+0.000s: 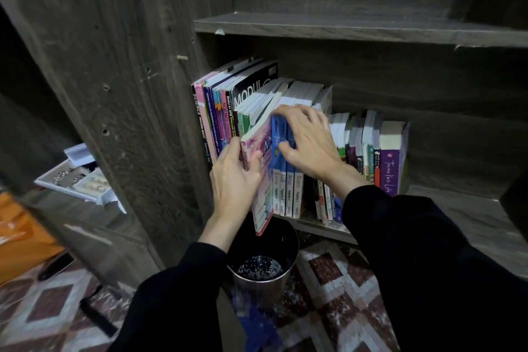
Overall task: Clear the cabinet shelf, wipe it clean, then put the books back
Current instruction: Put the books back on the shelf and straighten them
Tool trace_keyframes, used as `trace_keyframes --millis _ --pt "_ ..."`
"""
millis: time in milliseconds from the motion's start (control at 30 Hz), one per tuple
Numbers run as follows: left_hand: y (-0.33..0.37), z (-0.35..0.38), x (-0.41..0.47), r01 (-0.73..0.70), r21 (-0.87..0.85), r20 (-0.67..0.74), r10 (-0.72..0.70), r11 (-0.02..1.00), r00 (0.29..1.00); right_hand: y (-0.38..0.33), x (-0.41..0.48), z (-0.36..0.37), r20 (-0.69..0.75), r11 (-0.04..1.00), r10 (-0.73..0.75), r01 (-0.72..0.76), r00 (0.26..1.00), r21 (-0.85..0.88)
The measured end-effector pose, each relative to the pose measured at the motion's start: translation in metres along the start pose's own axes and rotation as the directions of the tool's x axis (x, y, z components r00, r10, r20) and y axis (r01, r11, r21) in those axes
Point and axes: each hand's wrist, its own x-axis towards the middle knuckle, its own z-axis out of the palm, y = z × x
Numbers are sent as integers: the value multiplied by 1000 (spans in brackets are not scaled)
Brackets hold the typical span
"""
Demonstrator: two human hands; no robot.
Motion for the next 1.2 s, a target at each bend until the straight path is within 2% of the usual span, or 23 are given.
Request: trace_keyframes --millis 200,367,467,633,733,800,900,1200 --pt "6 -1 -2 65 35 134 -69 997 989 -22 27 -24 91 997 73 -70 993 -30" --pt "9 -5 -4 95 25 205 -98 995 974 -33 62 -46 356 979 140 -77 924 -187" --pt "10 -6 -3 89 -9 246 -84 996 966 -37 72 -53 424 979 186 -129 886 -160" --pt "5 -18 -19 67 -11 205 -63 998 977 -28 70 -45 334 978 195 -160 922 -130" --pt "-4 -29 -35 111 -34 173 -104 993 979 -26 67 -37 291 979 189 -159 938 -126" --pt "-13 -29 -35 151 -83 222 -129 985 966 -27 65 -35 274 980 187 -159 944 -122" --pt "-10 -29 -33 211 -86 393 -162 974 905 -27 66 -35 274 978 207 -187 939 -98" --pt "12 -89 -57 119 -11 357 -107 993 928 -28 69 -30 243 970 243 -230 939 -83"
